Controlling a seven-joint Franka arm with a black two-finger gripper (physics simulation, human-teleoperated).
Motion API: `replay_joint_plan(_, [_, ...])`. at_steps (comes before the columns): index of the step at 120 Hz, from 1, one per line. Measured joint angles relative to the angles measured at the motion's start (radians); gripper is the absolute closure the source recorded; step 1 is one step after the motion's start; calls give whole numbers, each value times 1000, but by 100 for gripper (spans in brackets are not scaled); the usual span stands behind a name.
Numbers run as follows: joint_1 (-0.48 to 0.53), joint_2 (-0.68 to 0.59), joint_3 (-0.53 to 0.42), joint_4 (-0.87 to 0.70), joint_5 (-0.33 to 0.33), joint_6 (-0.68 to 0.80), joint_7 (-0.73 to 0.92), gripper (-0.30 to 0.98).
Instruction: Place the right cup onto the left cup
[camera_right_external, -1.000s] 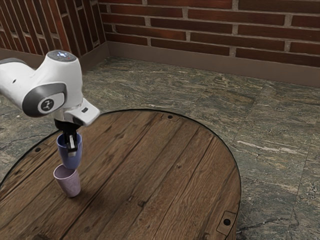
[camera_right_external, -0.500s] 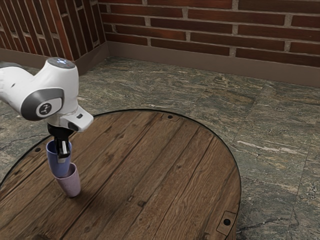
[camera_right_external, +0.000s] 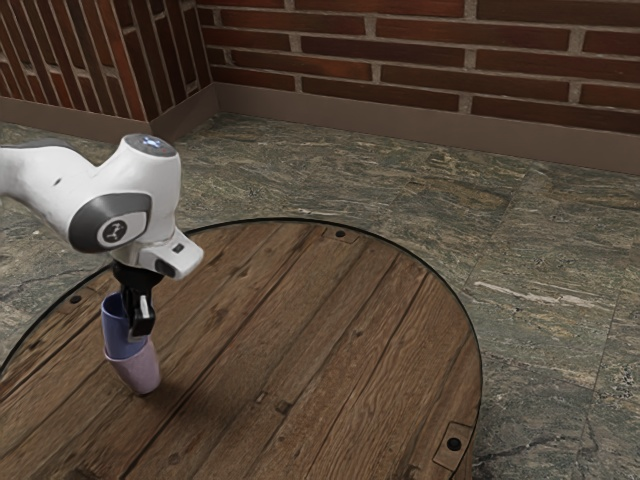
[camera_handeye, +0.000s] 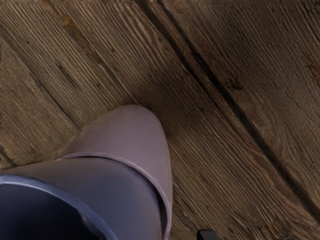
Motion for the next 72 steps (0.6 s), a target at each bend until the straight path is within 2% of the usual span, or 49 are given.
replay_joint_plan(13, [-2, 3, -1, 27, -1, -1, -4, 31])
replay_joint_plan(28, [-17, 25, -1, 90, -3, -9, -5, 17])
replay_joint_plan(36, [-44, 64, -1, 164, -14, -13, -1, 13])
replay_joint_plan(53, [-82, 171, 1, 424, -104, -59, 49, 7])
replay_joint_plan(72, [-121, 249, 33, 699, -171, -152, 125, 3])
